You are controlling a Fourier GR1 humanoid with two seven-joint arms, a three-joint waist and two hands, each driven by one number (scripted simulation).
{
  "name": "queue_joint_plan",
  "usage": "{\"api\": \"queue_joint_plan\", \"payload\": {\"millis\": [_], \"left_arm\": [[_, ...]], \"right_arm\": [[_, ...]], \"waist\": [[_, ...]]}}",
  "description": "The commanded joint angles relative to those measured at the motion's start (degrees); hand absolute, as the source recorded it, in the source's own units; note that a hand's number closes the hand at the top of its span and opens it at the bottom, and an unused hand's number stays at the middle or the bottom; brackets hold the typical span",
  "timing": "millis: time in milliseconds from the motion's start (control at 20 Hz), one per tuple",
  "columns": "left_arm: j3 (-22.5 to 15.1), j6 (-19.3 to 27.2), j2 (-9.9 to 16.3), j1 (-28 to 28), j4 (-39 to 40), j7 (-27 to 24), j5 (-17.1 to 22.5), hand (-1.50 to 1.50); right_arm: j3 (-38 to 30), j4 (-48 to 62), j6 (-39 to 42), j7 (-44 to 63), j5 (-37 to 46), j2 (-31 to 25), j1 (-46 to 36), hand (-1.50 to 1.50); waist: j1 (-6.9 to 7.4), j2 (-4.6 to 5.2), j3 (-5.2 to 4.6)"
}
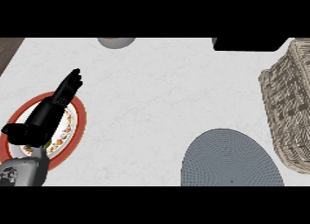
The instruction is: Pick the tomato from the placemat and place it in the basket
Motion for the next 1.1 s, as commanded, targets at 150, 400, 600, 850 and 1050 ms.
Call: {"api": "queue_joint_plan", "payload": {"millis": [150, 400, 600, 850, 1050], "left_arm": [[0.6, -1.6, 0.3, 1.1, -0.5, 0.8, 0.9, 0.00], [0.9, -0.1, 0.1, -0.3, 1.9, -2.0, -0.9, 0.00], [-0.9, 1.3, -1.6, 0.5, -2.0, 2.2, -2.3, 0.00], [2.5, -1.4, 0.8, -0.6, 0.0, 1.8, 0.9, 0.00], [0.1, -0.3, -0.6, 0.2, -2.3, 2.4, -1.2, 0.00]], "right_arm": [[-1.3, 12.4, -2.1, -14.3, 4.9, 3.1, -3.4, 1.50], [-4.8, 26.6, -3.3, -18.0, 1.7, 3.1, -12.4, -1.50], [-2.1, 22.4, -4.4, -17.9, 4.9, 4.2, -10.9, -1.50], [-5.2, 23.0, 0.5, -19.7, 1.5, 0.4, -11.0, -1.50], [-6.4, 29.5, 2.9, -20.9, -2.3, 1.3, -17.7, -1.50]], "waist": [[-0.24, -0.08, 0.01], [0.14, 0.10, 0.03], [-0.44, -0.16, -0.02], [-0.81, -0.26, -0.03], [-0.36, -0.16, -0.01]]}}
